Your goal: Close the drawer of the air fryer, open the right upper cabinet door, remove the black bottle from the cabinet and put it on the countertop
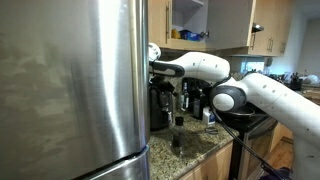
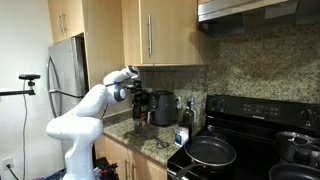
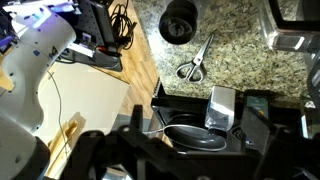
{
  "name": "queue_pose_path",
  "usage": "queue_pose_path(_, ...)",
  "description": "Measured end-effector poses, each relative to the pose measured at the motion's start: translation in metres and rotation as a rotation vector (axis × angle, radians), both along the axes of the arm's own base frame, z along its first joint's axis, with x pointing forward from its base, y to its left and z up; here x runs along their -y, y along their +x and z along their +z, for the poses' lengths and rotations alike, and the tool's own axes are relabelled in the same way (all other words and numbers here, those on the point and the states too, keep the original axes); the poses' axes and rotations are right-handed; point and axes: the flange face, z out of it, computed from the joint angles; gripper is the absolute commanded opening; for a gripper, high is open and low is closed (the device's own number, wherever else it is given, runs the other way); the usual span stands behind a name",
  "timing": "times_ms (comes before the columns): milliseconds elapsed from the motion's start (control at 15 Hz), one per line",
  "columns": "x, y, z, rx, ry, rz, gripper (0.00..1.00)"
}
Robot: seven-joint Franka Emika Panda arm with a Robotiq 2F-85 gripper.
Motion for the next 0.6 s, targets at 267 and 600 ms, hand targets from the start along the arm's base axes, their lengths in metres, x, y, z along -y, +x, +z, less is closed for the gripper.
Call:
queue_pose_path(267,-0.029,-0.044,0.043,0.017,-0.03,0.119,1.0)
queue_pose_path(600,-0.045,-0.104,0.131,0.203,0.075,0.079,1.0)
